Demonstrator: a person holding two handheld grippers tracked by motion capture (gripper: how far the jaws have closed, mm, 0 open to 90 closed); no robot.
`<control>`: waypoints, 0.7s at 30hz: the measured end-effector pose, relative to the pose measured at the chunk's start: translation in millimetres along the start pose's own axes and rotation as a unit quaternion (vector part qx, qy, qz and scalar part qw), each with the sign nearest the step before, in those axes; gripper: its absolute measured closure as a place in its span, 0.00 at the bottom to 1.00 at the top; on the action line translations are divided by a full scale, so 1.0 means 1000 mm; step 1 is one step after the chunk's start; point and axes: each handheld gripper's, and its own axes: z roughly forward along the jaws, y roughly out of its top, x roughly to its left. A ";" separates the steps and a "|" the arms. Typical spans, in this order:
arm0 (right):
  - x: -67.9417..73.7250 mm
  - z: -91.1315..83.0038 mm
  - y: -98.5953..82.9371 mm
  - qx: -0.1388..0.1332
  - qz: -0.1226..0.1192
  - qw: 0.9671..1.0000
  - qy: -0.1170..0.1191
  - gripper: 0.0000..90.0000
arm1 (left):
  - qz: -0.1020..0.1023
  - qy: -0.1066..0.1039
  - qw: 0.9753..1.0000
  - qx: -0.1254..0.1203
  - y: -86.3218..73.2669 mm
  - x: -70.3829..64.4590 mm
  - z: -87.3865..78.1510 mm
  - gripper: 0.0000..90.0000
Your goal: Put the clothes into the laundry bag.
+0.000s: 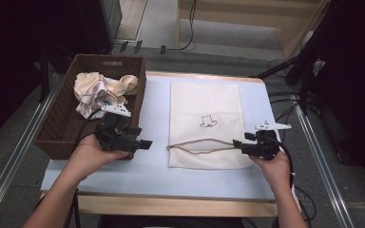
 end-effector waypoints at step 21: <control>0.002 0.004 0.006 -0.007 -0.007 1.000 0.003 0.42 | -0.023 0.046 0.998 -0.025 0.007 0.039 -0.022 0.36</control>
